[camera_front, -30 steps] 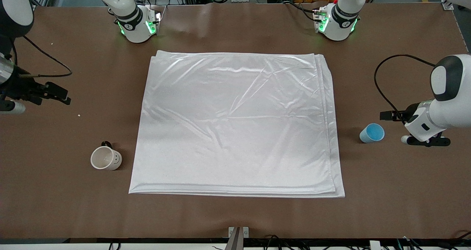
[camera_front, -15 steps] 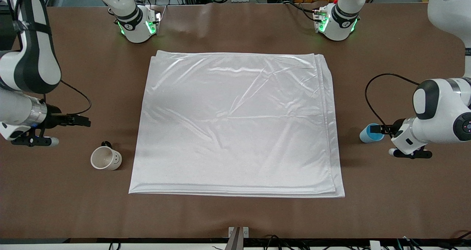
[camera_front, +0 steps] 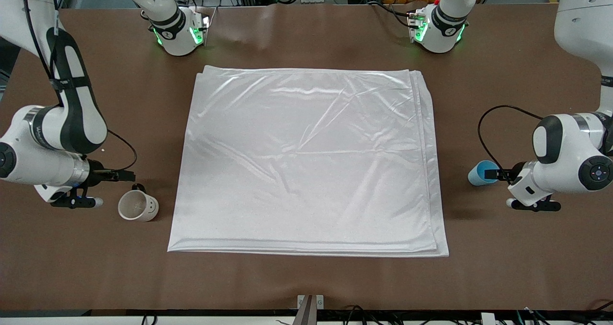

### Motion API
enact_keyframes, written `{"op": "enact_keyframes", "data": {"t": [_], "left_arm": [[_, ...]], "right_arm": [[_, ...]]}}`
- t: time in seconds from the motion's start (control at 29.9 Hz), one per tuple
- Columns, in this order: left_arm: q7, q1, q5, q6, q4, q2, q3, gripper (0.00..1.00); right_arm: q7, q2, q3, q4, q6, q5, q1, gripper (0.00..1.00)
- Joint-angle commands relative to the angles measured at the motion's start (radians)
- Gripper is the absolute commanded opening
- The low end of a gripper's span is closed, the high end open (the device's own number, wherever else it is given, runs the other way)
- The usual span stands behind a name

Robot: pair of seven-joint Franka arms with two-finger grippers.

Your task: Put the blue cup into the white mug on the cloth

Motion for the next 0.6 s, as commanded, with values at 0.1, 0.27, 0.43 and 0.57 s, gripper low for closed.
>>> {"op": "enact_keyframes", "data": {"t": [0.1, 0.27, 0.43, 0.57], "left_arm": [[0.012, 0.009, 0.039, 0.002, 0.011, 0.014, -0.004, 0.86], [0.005, 0.017, 0.031, 0.002, 0.015, 0.016, -0.004, 0.37], [-0.006, 0.019, 0.024, 0.013, 0.017, 0.014, -0.004, 0.00], [-0.006, 0.022, 0.024, 0.016, 0.018, 0.016, -0.004, 0.00]], "right_arm": [[-0.005, 0.019, 0.002, 0.003, 0.032, 0.024, 0.011, 0.95], [-0.005, 0.024, 0.002, 0.005, 0.038, 0.024, 0.011, 0.90], [-0.006, 0.036, 0.002, 0.005, 0.066, 0.024, 0.012, 0.84], [-0.006, 0.041, 0.002, 0.006, 0.071, 0.024, 0.016, 0.76]]}}
